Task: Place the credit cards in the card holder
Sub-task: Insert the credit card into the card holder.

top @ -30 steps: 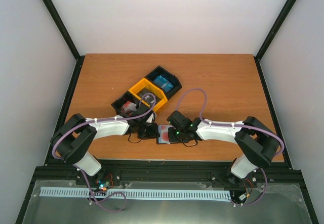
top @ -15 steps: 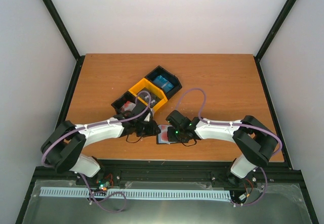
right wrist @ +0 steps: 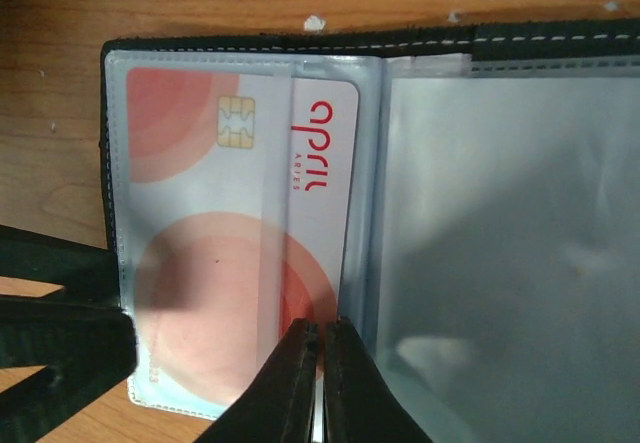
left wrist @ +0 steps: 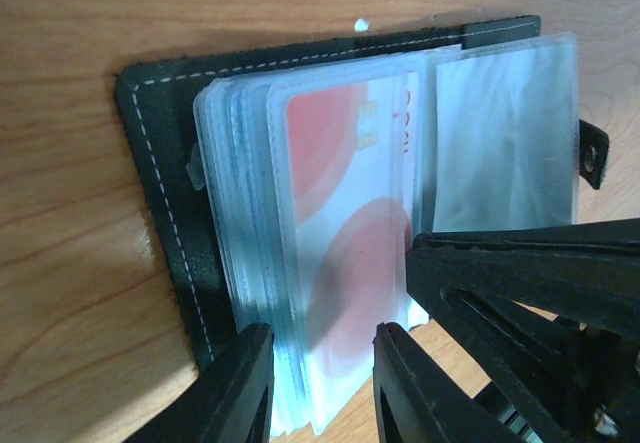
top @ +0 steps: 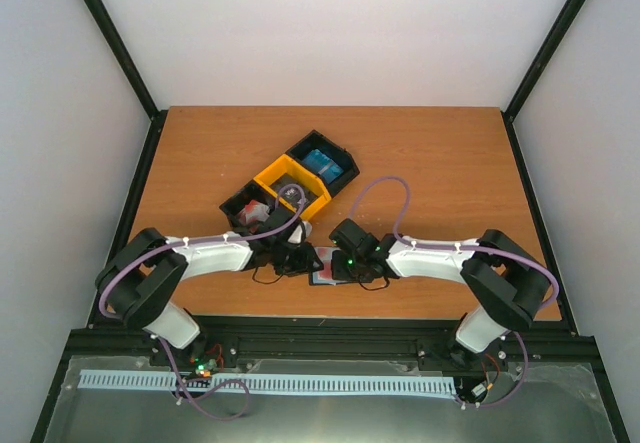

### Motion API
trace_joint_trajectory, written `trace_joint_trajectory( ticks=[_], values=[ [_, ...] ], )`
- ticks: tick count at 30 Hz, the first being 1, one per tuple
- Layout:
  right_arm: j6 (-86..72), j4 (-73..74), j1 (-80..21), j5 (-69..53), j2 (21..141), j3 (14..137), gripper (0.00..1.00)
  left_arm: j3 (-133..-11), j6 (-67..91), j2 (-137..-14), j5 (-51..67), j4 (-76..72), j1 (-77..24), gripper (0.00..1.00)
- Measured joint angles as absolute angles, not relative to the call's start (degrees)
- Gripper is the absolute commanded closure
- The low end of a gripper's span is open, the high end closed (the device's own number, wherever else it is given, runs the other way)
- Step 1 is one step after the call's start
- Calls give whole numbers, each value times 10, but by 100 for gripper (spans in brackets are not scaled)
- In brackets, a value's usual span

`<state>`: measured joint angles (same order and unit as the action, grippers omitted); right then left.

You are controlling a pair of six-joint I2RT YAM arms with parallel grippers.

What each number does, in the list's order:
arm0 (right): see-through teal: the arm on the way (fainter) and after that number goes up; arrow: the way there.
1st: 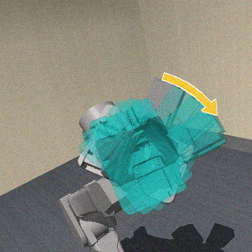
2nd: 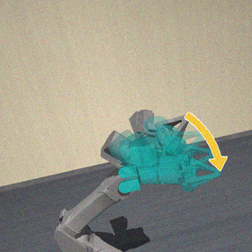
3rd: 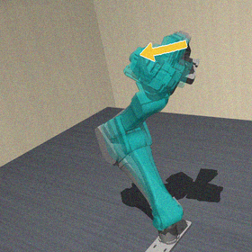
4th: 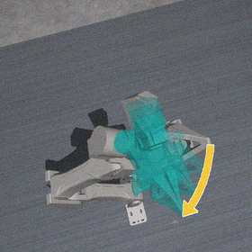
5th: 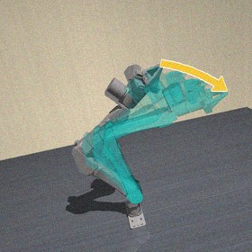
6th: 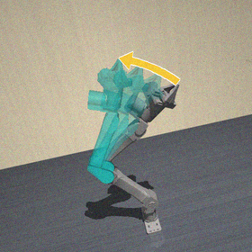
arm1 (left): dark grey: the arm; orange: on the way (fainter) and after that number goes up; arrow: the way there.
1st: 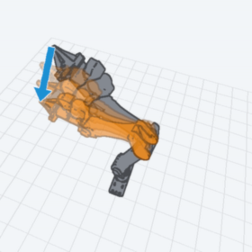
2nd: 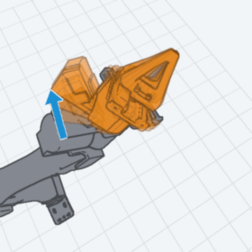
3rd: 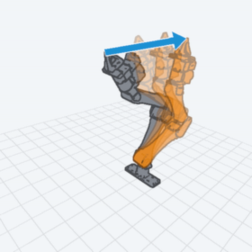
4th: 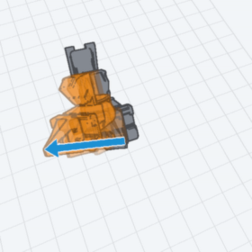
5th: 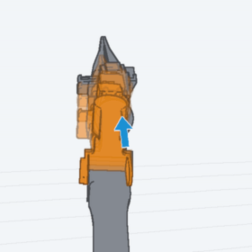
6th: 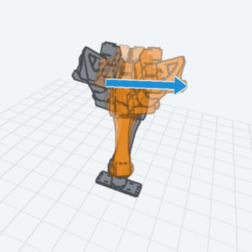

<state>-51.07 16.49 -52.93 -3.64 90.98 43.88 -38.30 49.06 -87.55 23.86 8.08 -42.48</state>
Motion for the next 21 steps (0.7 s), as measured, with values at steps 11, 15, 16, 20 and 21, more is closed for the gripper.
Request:
trace_joint_trajectory(
  ticks=[11, 15, 16, 20, 21],
  values=[
    [-517, 156, -529, -37, 907, 433, 95, -389, 490, -903, 262, 69, -425, 79],
    [-517, 156, -529, -37, 907, 433, 95, -392, 490, -903, 256, 76, -425, 71],
    [-517, 156, -529, -37, 907, 433, 95, -394, 488, -903, 252, 81, -425, 70],
    [-517, 154, -529, -37, 907, 432, 95, -398, 486, -889, 229, 104, -425, 82],
    [-517, 154, -529, -37, 907, 432, 94, -398, 482, -886, 227, 109, -425, 85]
  ],
)
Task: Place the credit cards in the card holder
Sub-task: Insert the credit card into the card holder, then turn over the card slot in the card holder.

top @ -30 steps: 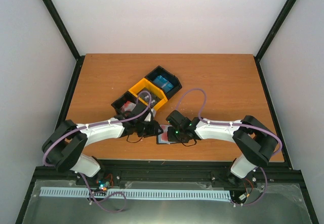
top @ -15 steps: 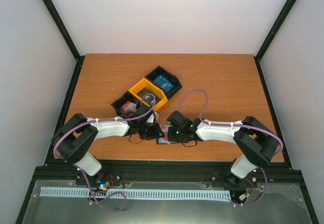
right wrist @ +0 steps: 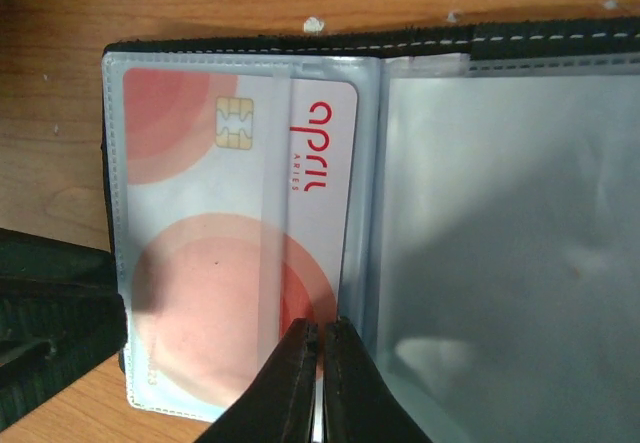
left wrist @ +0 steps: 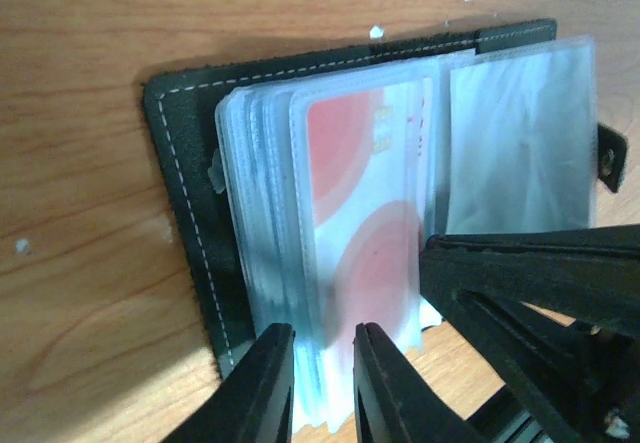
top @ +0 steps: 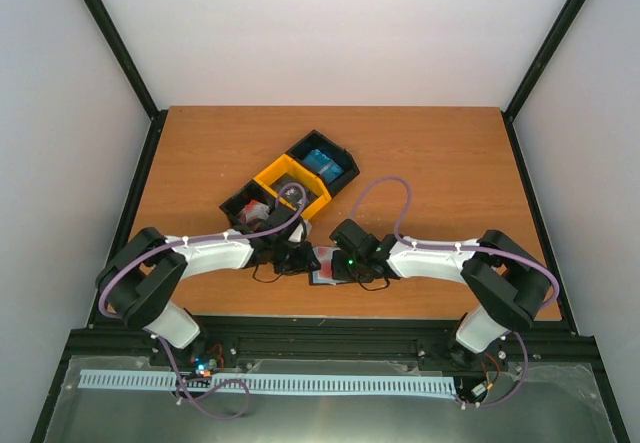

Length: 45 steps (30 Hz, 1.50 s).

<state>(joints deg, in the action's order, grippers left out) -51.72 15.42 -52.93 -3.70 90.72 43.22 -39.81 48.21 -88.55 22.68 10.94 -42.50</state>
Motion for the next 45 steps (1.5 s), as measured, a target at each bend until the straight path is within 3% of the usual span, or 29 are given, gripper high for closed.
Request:
trace_joint_trajectory(
  ticks=[19, 27, 34, 45],
  values=[
    [-517, 152, -529, -39, 907, 432, 94, -389, 473, -894, 256, 85, -425, 84],
    [-517, 151, -529, -39, 908, 432, 94, -389, 470, -894, 248, 91, -425, 74],
    [-517, 149, -529, -41, 909, 432, 94, -387, 470, -893, 250, 87, -425, 84],
    [-517, 144, -529, -41, 908, 429, 94, -387, 470, -898, 265, 73, -425, 84]
  ],
)
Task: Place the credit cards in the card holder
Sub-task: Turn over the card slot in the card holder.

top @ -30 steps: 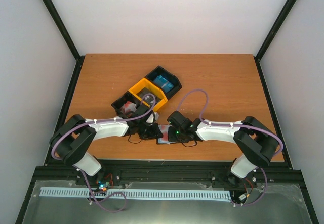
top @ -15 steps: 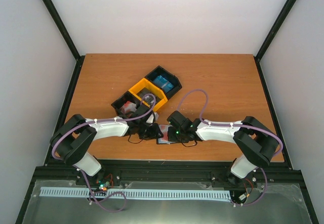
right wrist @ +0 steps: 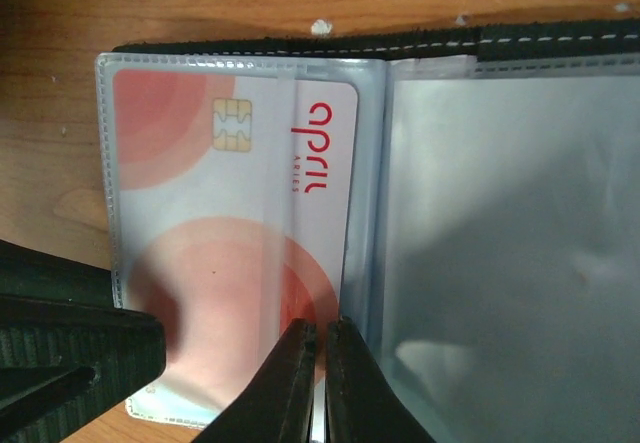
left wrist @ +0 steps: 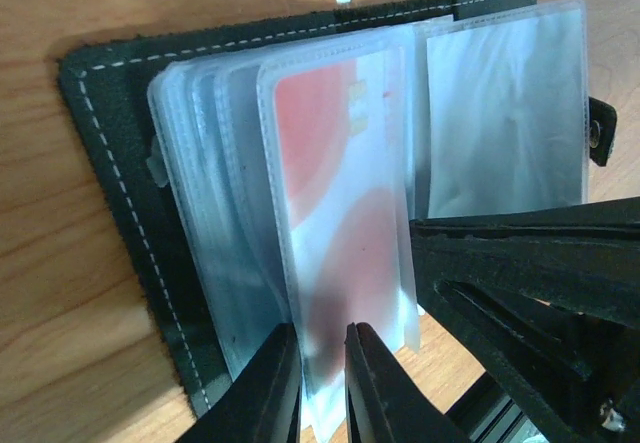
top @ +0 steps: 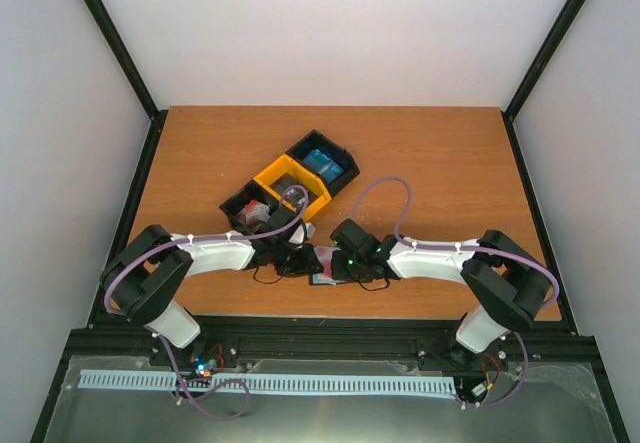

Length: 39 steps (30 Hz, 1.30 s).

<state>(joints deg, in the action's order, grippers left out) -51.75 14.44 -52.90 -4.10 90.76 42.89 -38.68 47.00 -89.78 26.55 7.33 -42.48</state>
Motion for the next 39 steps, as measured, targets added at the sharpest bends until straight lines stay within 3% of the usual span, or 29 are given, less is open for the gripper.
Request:
trace_joint_trajectory(
  ticks=[12, 24, 39],
  values=[
    [-517, 146, -529, -27, 885, 414, 93, -387, 458, -897, 299, 63, -425, 84],
    [-535, 234, -530, 70, 752, 409, 91, -408, 434, -898, 357, 41, -425, 64],
    [-580, 332, -530, 147, 615, 377, 90, -470, 432, -978, 415, -15, -428, 54]
  ],
)
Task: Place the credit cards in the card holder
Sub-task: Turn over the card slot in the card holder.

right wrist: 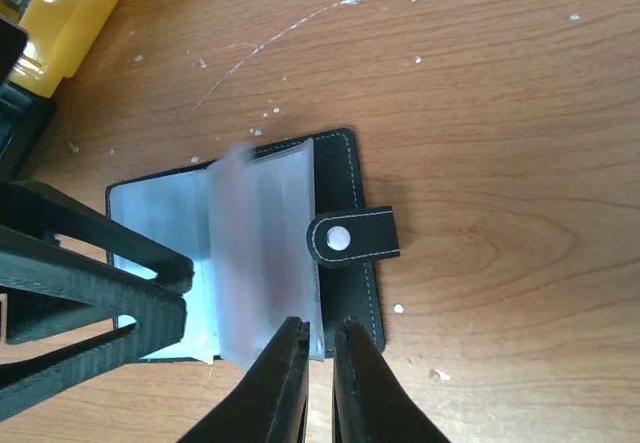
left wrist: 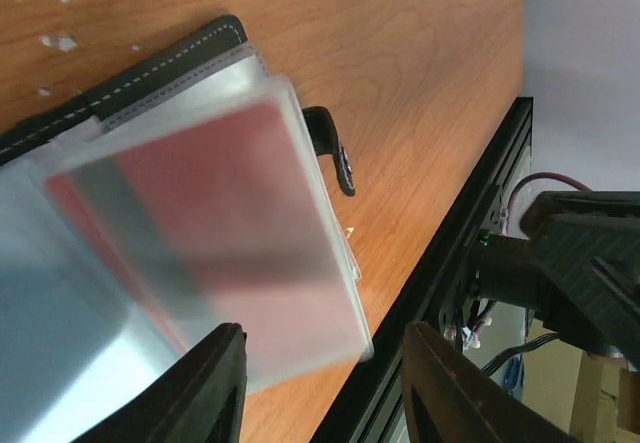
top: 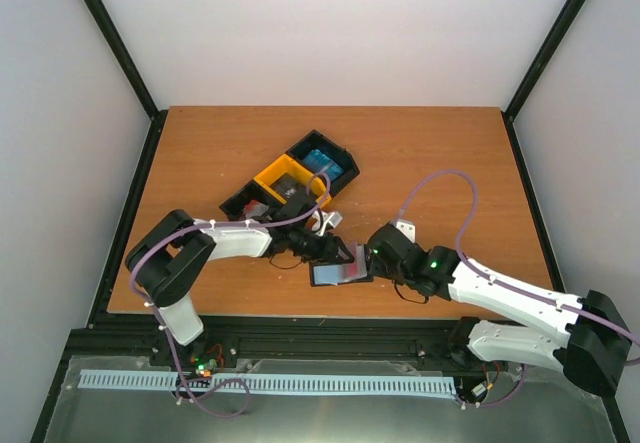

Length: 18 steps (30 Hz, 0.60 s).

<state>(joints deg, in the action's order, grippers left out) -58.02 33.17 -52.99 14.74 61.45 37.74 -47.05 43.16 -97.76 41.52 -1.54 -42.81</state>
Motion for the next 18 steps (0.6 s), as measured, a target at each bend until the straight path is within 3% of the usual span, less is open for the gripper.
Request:
trace_joint_trajectory(
  ticks=[9, 18],
  values=[
    [-586, 354, -530, 159, 577, 371, 89, -493, 431, -1022, 417, -22, -452, 47],
    [-572, 352, -530, 150, 582, 375, 86, -542, 389, -931, 303, 78, -452, 18]
  ],
)
